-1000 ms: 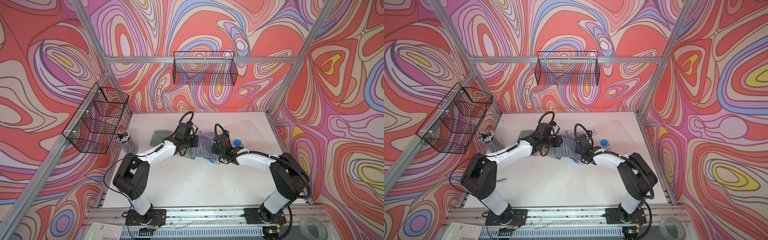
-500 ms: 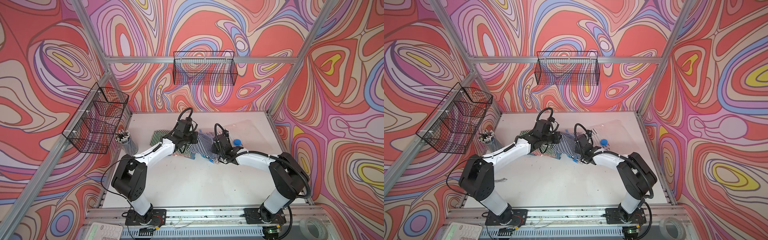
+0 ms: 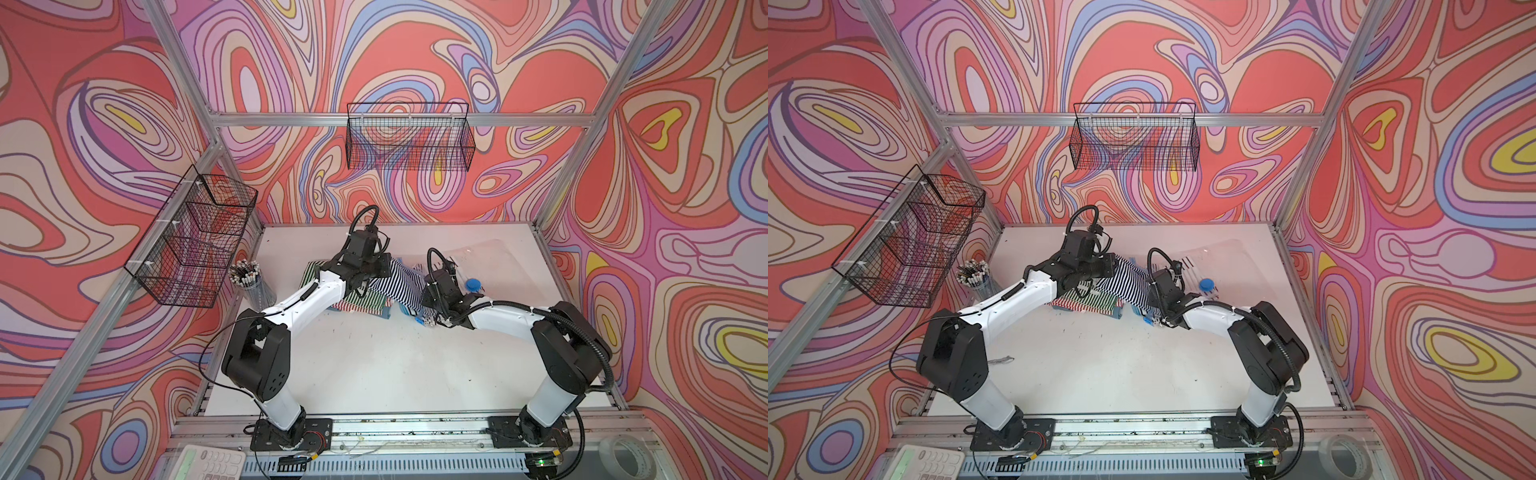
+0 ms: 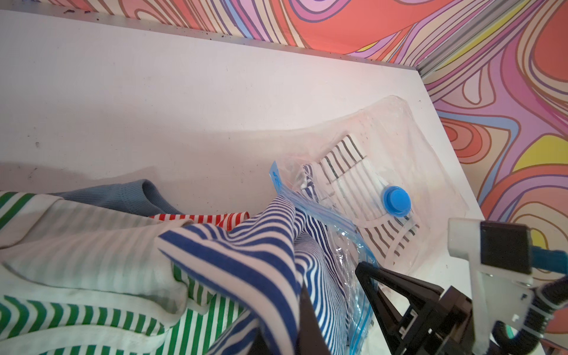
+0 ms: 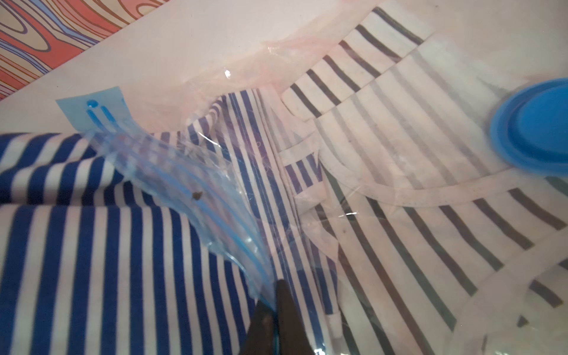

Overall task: Take the tank top out of the vacuum bag
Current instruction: Take out the tank top from the vacuum bag.

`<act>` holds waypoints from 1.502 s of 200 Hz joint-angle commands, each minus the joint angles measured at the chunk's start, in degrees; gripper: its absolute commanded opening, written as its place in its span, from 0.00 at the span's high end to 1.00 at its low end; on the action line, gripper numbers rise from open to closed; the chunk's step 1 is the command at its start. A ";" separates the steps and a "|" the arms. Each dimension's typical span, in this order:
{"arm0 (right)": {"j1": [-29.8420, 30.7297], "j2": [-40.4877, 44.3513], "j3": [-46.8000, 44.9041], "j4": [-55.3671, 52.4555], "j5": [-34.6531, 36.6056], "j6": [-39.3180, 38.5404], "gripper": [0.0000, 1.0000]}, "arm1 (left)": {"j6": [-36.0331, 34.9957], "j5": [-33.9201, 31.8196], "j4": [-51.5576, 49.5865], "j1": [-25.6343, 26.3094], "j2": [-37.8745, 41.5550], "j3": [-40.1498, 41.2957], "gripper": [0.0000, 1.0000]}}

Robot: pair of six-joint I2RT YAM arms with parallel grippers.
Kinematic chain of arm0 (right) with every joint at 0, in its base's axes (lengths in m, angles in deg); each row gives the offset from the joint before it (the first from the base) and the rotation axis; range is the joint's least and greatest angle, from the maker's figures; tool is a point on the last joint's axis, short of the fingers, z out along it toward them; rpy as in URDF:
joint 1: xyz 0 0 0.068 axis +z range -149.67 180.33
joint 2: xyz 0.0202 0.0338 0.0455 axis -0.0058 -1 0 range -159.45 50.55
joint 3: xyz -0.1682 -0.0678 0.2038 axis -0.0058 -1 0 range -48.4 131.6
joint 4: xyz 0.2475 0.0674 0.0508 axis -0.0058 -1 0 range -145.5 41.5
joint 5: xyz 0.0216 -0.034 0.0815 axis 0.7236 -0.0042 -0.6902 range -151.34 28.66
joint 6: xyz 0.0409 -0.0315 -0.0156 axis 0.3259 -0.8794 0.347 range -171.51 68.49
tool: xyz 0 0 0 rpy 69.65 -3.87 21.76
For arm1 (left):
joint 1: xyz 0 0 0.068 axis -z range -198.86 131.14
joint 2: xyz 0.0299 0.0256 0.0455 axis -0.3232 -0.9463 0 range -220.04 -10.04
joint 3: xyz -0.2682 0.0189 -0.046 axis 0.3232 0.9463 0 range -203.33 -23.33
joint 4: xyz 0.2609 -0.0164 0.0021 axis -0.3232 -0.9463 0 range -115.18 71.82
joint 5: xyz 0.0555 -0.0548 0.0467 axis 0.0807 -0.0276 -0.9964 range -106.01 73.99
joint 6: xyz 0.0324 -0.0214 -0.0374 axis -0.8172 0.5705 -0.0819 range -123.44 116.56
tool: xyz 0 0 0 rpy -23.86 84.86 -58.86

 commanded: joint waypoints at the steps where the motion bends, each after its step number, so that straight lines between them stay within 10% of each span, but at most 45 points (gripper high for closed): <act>1: -0.30 -1.07 -0.02 1.31 -0.14 1.07 1.00 | 0.73 -0.07 0.40 -1.82 -0.25 -2.51 1.00; 300: -0.39 -4.10 3.74 0.00 0.25 -2.50 1.00 | 0.46 -0.32 -11.22 -6.23 1.66 -10.08 1.00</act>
